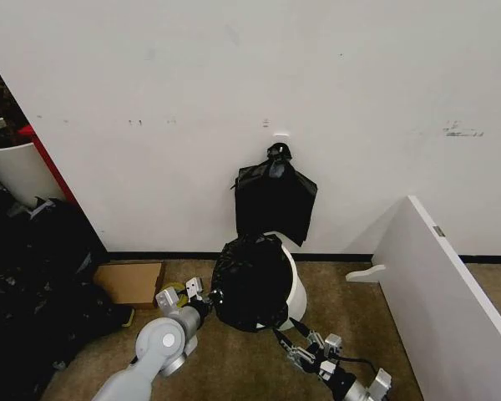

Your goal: Place the garbage bag over the trash bin.

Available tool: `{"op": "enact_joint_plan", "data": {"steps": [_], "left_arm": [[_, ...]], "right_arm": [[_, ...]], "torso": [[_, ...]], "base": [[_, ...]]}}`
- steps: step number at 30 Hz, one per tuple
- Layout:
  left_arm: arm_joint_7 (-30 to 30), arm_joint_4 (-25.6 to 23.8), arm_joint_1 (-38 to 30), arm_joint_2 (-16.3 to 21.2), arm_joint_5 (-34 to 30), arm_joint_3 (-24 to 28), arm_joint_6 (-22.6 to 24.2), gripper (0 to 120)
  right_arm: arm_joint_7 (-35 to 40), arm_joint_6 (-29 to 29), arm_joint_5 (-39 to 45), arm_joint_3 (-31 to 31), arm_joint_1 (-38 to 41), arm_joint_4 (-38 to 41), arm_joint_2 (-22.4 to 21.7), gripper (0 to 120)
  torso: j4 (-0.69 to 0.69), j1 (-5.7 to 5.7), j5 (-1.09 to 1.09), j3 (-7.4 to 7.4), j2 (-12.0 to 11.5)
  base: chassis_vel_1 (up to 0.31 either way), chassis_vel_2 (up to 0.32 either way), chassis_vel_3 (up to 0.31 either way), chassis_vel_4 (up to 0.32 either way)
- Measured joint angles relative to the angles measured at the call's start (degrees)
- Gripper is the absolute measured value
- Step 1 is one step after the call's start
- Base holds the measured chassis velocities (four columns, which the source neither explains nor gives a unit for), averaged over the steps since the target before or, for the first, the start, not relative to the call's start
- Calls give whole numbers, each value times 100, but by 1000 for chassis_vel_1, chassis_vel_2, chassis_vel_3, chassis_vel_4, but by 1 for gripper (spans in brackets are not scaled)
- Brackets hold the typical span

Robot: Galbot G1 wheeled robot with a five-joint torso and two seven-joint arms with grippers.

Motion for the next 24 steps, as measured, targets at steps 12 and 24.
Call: {"op": "enact_joint_plan", "data": {"steps": [12, 24], "left_arm": [[-12, -78, 38, 35, 3, -3, 0, 1], [-46, 39, -27, -35, 132, 26, -82, 1]], "right_arm": [[-12, -55, 82, -40, -16, 73, 1, 15], [184, -74, 26, -39, -128, 93, -5, 0]], "torso": [[0, 0, 0, 0, 0], [0, 0, 0, 0, 0]], "base": [[0, 0, 0, 0], [0, 0, 0, 0]]}}
